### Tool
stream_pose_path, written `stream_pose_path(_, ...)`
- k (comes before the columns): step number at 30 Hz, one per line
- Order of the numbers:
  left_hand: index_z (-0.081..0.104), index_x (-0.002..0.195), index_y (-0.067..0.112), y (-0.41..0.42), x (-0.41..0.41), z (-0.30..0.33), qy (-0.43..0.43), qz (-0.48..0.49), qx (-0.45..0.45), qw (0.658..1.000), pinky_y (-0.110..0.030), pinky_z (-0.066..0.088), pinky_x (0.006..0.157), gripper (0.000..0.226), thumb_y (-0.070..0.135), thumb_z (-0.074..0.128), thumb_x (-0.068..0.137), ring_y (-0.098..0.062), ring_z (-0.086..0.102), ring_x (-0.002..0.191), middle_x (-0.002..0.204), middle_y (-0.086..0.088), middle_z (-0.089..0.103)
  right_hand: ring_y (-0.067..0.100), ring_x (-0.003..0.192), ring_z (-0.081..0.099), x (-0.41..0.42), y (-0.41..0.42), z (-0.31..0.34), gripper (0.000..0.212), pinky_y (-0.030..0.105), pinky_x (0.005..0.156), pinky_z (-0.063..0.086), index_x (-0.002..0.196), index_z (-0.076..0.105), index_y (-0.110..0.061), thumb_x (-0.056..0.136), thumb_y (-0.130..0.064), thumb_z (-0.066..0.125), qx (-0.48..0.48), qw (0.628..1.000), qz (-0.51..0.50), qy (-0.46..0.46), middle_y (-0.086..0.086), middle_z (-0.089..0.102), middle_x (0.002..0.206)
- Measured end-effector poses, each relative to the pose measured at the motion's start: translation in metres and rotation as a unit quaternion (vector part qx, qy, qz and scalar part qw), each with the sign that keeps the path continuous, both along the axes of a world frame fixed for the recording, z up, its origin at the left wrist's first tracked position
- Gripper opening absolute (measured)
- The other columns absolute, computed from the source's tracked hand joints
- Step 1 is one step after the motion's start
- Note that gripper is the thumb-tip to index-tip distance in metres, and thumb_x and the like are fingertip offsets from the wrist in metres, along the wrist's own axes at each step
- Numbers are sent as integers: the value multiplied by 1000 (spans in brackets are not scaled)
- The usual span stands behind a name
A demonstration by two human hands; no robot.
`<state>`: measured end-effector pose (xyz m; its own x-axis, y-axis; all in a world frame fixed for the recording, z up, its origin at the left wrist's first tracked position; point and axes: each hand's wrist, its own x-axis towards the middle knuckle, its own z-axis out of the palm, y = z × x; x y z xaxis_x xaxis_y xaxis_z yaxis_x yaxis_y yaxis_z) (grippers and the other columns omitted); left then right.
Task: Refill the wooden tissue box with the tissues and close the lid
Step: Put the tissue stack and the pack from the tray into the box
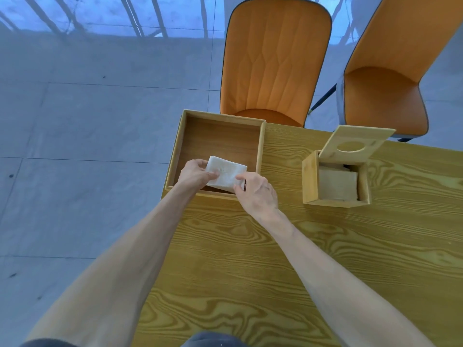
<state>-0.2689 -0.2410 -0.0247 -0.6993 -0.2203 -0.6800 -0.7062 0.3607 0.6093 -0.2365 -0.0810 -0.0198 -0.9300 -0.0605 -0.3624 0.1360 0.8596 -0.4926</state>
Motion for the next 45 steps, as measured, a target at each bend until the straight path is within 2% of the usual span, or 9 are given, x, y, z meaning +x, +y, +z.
stream_pose_path(3, 60, 124, 12, -6, 2, 2, 16, -19, 38, 999, -30, 41, 82, 41, 15, 74, 85, -19, 58, 105, 116, -5, 63, 28, 105, 66, -2, -2, 1, 49, 36, 78, 53, 141, 43, -17, 94, -15, 59, -11, 999, -16, 50, 8, 63, 127)
stream_pose_path(7, 63, 109, 18, -14, 8, 6, 47, -62, 78, 994, -21, 42, 76, 31, 7, 75, 83, -13, 60, 102, 111, 1, 68, 29, 107, 66, -12, -1, 5, 80, 37, 83, 53, 155, 17, -21, 91, -12, 65, -54, 998, -29, 30, 11, 62, 131)
stream_pose_path(9, 62, 105, 18, -17, 12, 8, 61, -77, 100, 990, -20, 47, 75, 31, 2, 75, 81, -13, 63, 99, 108, -1, 71, 28, 109, 66, -17, 2, 4, 79, 37, 86, 52, 153, 23, -24, 89, -13, 68, -58, 998, 7, 6, 8, 64, 131)
stream_pose_path(14, 65, 105, 18, -18, 17, 10, 117, -119, 97, 981, -27, 55, 78, 37, -8, 69, 79, -13, 64, 90, 103, 0, 70, 23, 97, 68, -18, 8, -1, 32, 31, 78, 51, 120, 66, -22, 89, -17, 68, -33, 993, 91, 72, 2, 74, 108)
stream_pose_path(21, 68, 104, 30, -20, 26, -1, 142, -195, -26, 970, -33, 54, 80, 35, 7, 75, 79, -12, 64, 95, 100, 14, 68, 21, 104, 63, -7, 11, -12, 32, 35, 83, 52, 122, 64, -24, 91, -18, 66, 24, 986, 121, 109, 0, 71, 109)
stream_pose_path(24, 70, 94, 32, -19, 29, -1, 147, -189, -52, 970, -35, 53, 73, 22, 14, 74, 82, -16, 63, 86, 91, 7, 70, 22, 99, 66, -7, 11, -12, 24, 33, 81, 51, 115, 68, -24, 91, -19, 66, 24, 987, 107, 116, 0, 72, 106)
stream_pose_path(33, 73, 96, 31, 2, 36, 27, 204, -152, -27, 967, -39, 53, 82, 17, 20, 75, 84, -13, 66, 97, 100, 5, 73, 21, 94, 69, 4, 37, 13, 23, 29, 76, 51, 113, 70, -19, 91, -15, 65, -25, 982, 58, 177, 3, 75, 102)
stream_pose_path(39, 73, 96, 32, 55, 57, 41, 248, -208, -58, 944, -35, 51, 81, 17, 21, 76, 82, -6, 64, 89, 87, 17, 70, 21, 87, 69, 37, 94, 27, 21, 35, 72, 57, 110, 72, -21, 90, -17, 68, -33, 981, 26, 192, 1, 76, 99)
stream_pose_path(45, 73, 102, 26, 125, 107, 26, 249, -272, -83, 926, -31, 50, 79, 20, 22, 74, 83, -13, 63, 86, 95, 9, 72, 20, 91, 70, 92, 165, 13, 20, 34, 77, 56, 108, 73, -22, 89, -19, 70, -21, 987, -2, 158, 0, 76, 103)
